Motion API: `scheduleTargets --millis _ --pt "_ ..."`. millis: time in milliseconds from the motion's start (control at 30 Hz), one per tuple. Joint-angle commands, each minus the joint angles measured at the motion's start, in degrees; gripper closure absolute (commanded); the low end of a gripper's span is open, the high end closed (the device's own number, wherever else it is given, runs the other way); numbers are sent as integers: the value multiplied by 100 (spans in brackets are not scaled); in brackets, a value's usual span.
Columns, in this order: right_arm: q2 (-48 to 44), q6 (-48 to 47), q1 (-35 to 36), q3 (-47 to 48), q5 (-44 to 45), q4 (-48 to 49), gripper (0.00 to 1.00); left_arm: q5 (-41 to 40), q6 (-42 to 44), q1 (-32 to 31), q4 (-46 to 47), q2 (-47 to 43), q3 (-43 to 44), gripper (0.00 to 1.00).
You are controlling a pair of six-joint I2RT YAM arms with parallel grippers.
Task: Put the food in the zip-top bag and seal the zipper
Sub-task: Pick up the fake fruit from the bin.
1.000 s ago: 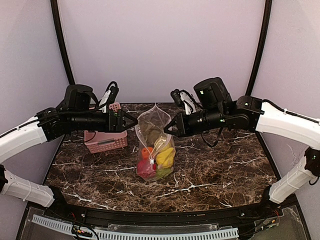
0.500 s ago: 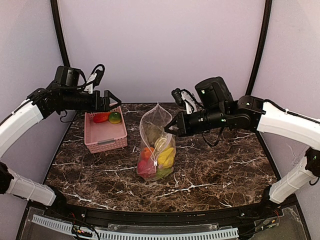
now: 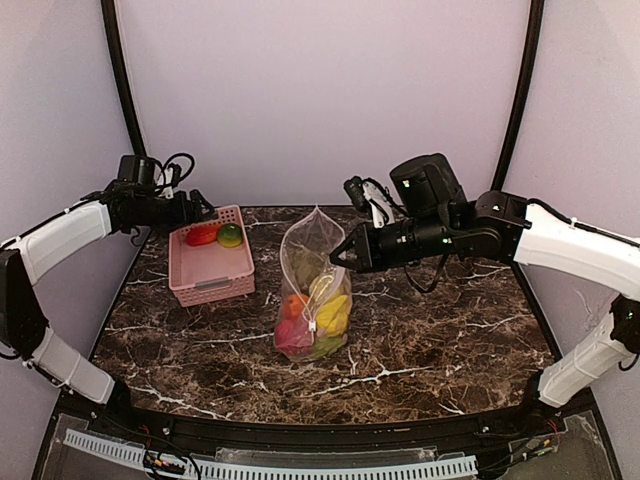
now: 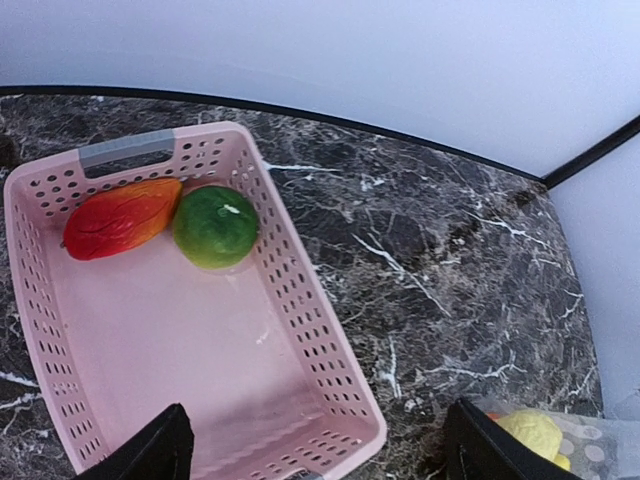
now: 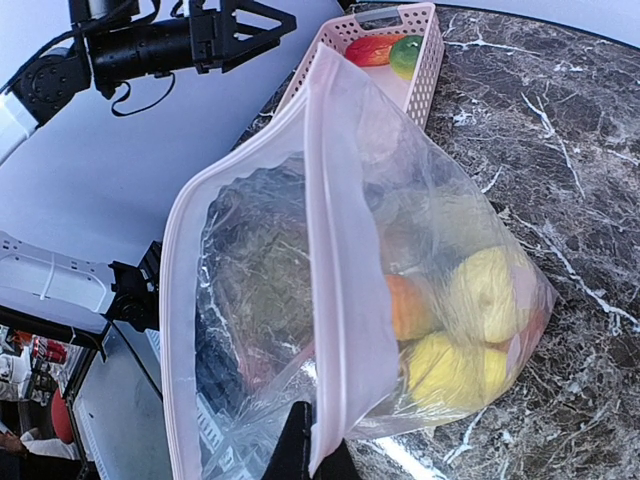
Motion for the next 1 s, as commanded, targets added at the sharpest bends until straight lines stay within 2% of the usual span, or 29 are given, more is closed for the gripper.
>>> scheduleTargets --millis 0,233,333,467,733,967 --pt "33 -31 -49 155 62 19 100 -536 -29 158 689 324 -135 16" --pt "90 -54 -65 199 48 18 100 -769 177 252 842 1180 141 21" --pt "155 -63 -72 225 20 17 100 -637 215 264 909 1601 327 28" --pt "210 -69 -80 258 -33 17 100 -482 140 260 1060 1996 545 30" --pt "226 -47 -91 244 -67 13 100 -521 35 262 1148 2893 1131 30" --pt "298 -55 -109 292 -149 -1 100 -179 -114 262 1257 3563 1573 19"
